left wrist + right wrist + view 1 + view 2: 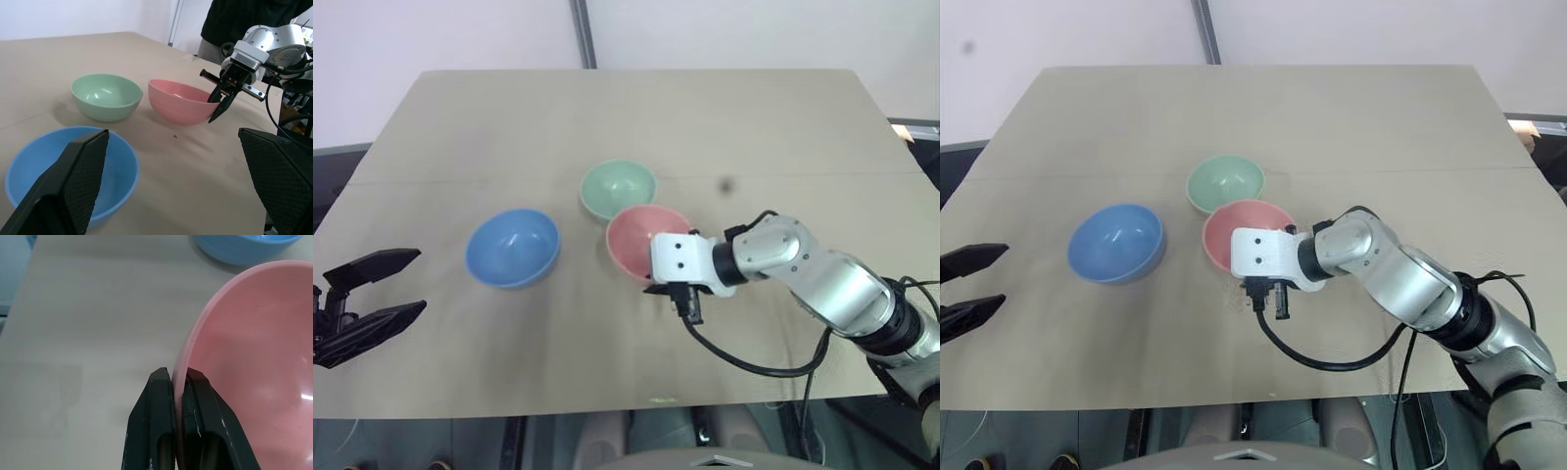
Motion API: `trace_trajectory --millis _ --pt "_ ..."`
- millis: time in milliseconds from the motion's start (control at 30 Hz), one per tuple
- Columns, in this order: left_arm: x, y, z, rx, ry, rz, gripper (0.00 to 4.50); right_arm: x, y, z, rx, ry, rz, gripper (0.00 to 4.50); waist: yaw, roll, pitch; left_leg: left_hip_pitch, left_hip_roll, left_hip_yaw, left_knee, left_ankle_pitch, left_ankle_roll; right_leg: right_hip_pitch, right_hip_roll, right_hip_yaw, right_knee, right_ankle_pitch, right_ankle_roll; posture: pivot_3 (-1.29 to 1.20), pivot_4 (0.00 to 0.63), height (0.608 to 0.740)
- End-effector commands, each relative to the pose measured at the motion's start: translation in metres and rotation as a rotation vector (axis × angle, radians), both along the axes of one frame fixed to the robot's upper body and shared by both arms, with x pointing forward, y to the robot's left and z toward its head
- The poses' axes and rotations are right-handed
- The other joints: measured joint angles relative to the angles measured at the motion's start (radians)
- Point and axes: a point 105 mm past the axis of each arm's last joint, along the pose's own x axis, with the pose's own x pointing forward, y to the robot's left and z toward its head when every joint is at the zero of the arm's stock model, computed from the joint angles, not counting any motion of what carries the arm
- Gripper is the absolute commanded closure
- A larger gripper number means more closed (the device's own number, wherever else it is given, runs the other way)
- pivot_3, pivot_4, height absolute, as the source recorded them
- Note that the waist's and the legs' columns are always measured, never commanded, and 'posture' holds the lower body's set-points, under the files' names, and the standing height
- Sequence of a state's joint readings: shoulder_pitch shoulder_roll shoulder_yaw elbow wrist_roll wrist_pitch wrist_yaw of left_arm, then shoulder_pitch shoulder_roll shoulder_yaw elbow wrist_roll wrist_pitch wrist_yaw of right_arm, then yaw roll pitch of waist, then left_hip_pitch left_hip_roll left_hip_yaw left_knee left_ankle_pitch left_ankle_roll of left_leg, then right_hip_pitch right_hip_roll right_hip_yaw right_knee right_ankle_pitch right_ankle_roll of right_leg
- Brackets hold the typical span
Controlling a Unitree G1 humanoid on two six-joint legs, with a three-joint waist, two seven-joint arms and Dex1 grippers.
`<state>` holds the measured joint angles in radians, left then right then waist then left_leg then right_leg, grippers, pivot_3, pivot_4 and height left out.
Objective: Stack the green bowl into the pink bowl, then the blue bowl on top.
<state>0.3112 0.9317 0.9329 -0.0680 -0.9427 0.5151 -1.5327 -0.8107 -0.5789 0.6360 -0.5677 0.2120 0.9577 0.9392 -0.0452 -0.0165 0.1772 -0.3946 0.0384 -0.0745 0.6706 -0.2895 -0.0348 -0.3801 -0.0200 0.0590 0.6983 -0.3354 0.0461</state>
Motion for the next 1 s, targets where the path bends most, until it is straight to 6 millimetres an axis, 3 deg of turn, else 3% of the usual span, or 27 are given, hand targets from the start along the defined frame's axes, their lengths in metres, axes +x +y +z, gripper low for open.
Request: trace_trajectory --millis 33,233,300,433,633,800,1000 --pt "-0.004 0.0 0.011 0.035 -0.031 -0.011 0.0 -0.005 0.005 0.0 -0.001 0.001 0.014 3.59 0.0 0.0 0.0 0.0 0.0 0.0 0.0 0.0 0.0 0.0 0.0 0.0 0.0 0.0 0.0 0.0 0.15 0.74" --pt "-0.003 0.001 0.011 0.042 -0.033 -0.01 0.0 -0.005 0.003 -0.001 -0.004 -0.006 0.003 0.88 0.0 0.0 0.0 0.0 0.0 -0.001 0.0 0.001 -0.001 0.0 0.0 -0.001 0.0 0.0 0.0 0.0 0.15 0.74" --pt "-0.001 0.001 0.012 0.043 -0.035 -0.013 0.0 -0.004 0.002 0.003 0.001 -0.012 0.001 0.88 0.0 0.0 0.0 0.0 0.0 -0.001 0.0 0.001 -0.001 0.0 0.0 -0.002 0.0 0.0 0.0 0.0 0.15 0.74" --pt "0.0 0.0 0.013 0.044 -0.042 -0.015 0.0 -0.006 -0.006 0.03 0.075 0.017 0.001 0.88 0.0 0.0 0.0 0.0 0.0 -0.002 0.0 0.001 -0.001 0.0 0.0 -0.002 0.0 0.0 0.0 0.0 0.15 0.74" --pt "0.002 0.001 0.011 0.037 -0.052 -0.011 0.0 -0.013 -0.032 0.081 0.384 0.178 0.017 0.88 0.001 0.0 0.0 -0.001 0.0 -0.003 -0.001 0.001 -0.001 0.001 0.0 -0.003 -0.001 0.0 0.0 0.0 0.15 0.74" --pt "0.008 0.0 0.009 0.027 -0.069 -0.013 0.0 -0.001 -0.088 0.107 0.629 0.169 -0.132 0.88 0.009 0.0 0.0 -0.001 -0.001 -0.003 -0.001 0.001 -0.001 0.002 0.0 -0.004 -0.001 0.0 0.0 0.0 0.15 0.74" --pt "0.016 0.001 0.008 0.025 -0.086 -0.016 0.0 -0.005 -0.152 0.087 0.605 0.136 -0.319 0.88 0.005 0.001 0.001 -0.001 -0.002 0.0 -0.001 0.001 -0.001 0.002 0.001 -0.005 -0.001 0.0 0.0 0.0 0.15 0.74"
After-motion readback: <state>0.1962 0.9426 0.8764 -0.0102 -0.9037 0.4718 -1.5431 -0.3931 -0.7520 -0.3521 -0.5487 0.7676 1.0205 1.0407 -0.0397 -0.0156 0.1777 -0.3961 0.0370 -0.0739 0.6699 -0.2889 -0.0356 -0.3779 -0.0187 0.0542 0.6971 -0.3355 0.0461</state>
